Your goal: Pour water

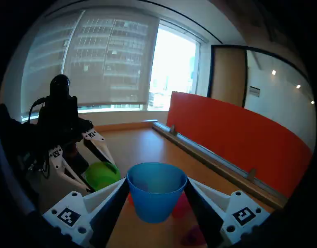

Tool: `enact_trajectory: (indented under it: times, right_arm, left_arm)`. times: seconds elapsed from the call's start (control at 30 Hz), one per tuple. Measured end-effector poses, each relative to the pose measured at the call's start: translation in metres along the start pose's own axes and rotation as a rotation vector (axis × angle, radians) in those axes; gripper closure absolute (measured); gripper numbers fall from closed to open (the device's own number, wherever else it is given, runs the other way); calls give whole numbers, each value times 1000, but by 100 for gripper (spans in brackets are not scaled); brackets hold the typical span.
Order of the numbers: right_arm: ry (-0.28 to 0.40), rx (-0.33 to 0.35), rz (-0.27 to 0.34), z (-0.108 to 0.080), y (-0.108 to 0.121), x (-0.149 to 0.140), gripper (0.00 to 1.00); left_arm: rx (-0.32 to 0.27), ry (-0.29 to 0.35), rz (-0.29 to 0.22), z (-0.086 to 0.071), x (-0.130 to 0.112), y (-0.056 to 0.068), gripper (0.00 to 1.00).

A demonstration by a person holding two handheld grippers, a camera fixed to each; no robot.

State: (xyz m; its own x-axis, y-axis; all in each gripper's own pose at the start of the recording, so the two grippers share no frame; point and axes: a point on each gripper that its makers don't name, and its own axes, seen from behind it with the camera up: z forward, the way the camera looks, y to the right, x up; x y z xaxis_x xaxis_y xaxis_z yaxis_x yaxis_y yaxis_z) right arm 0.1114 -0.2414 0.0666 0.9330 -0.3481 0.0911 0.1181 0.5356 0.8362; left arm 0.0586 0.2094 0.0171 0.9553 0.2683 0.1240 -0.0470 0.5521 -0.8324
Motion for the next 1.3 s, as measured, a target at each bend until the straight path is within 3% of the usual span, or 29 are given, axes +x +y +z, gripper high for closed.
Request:
enact_trajectory:
  times: [0.53,1.3]
  right_arm:
    - [-150,31,15,0,3,-60,7]
    - [-298,65,21,11,5,-139,7]
  left_arm:
    - [-20,-131,17,18,-38,14,12]
    - [-100,-236,13,40,-81,35,12]
